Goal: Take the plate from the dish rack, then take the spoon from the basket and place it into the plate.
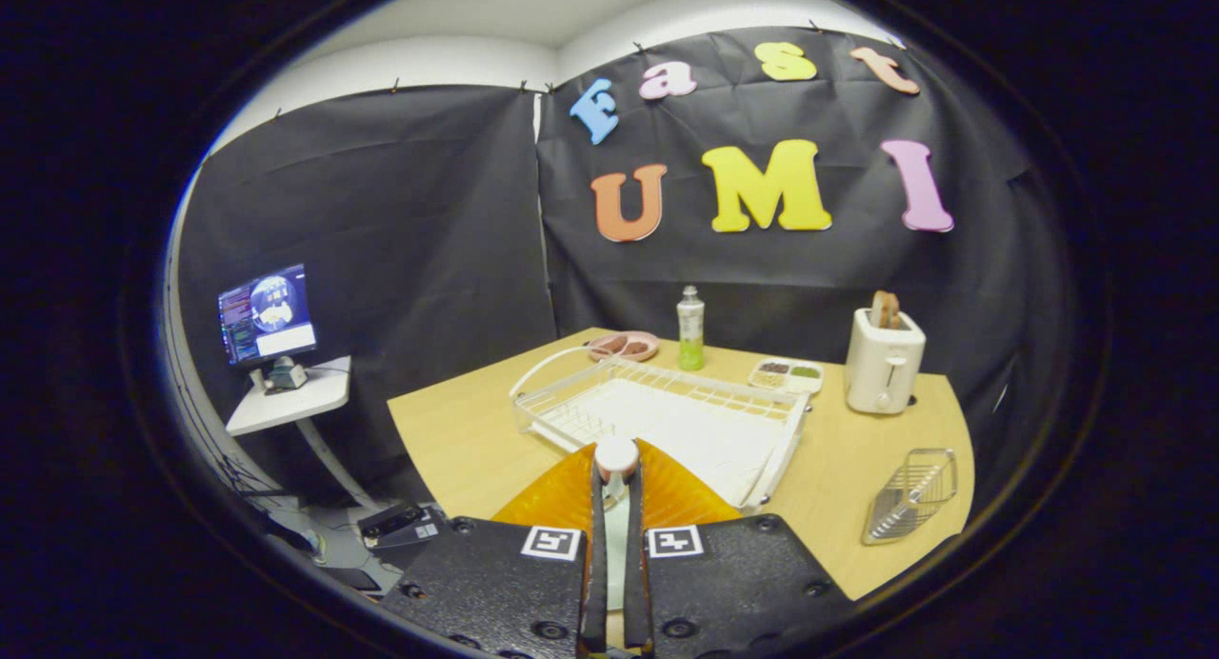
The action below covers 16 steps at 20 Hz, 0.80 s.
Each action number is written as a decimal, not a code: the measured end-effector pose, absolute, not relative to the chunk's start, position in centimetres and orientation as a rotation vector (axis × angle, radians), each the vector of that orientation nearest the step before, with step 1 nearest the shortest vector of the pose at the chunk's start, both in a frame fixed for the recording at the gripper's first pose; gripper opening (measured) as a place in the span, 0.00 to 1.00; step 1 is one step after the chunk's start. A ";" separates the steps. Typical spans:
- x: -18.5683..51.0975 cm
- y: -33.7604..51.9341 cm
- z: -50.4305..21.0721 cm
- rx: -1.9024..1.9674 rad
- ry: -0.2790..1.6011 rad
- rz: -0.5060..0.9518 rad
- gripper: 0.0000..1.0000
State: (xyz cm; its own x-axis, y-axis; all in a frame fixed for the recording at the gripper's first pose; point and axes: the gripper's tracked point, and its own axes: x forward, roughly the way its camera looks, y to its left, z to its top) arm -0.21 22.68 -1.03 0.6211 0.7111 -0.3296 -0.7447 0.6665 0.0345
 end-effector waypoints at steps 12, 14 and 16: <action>0.5 26.7 -7.6 -0.069 0.553 0.973 0.14; 0.8 26.7 -8.1 -0.083 0.563 0.965 0.16; 1.7 26.3 -8.5 -0.089 0.563 0.918 0.20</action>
